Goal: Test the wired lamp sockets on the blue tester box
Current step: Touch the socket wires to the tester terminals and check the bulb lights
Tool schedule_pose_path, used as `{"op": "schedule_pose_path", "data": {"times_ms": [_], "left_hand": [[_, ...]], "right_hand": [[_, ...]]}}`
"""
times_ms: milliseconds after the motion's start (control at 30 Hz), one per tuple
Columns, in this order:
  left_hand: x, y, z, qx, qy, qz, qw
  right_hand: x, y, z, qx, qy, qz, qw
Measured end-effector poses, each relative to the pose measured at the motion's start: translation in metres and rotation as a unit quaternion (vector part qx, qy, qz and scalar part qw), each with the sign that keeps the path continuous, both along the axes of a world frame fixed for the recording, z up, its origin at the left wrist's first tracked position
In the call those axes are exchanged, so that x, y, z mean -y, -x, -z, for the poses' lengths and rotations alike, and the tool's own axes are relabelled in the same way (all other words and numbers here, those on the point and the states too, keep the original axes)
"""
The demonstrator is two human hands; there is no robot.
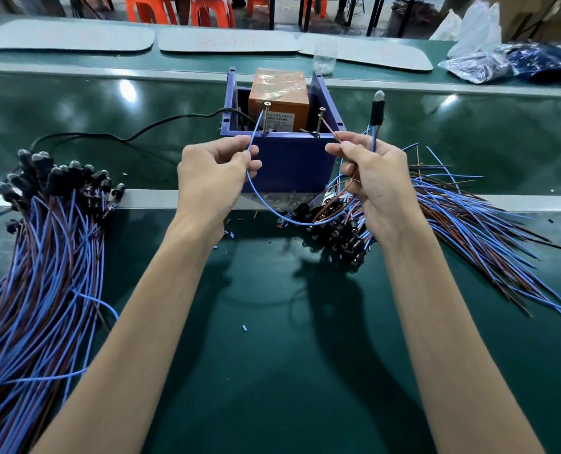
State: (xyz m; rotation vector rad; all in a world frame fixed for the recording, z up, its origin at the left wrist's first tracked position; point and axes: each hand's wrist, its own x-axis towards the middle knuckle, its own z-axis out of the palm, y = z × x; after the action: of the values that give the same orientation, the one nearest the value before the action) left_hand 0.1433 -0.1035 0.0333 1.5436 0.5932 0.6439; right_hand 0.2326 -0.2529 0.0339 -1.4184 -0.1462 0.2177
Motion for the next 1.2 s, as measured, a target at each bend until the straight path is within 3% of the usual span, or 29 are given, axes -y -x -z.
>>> {"op": "schedule_pose_path", "data": {"times_ms": [567, 1200], "left_hand": [[-0.0002, 0.0030, -0.0033, -0.019, -0.017, 0.014, 1.000], [-0.0016, 0.0049, -0.0031, -0.025, -0.044, 0.034, 0.998]], "right_hand": [[0.0005, -0.0065, 0.0037, 0.001, -0.035, 0.002, 0.999], [0.0038, -0.0083, 0.0021, 0.011, -0.008, 0.010, 1.000]]}}
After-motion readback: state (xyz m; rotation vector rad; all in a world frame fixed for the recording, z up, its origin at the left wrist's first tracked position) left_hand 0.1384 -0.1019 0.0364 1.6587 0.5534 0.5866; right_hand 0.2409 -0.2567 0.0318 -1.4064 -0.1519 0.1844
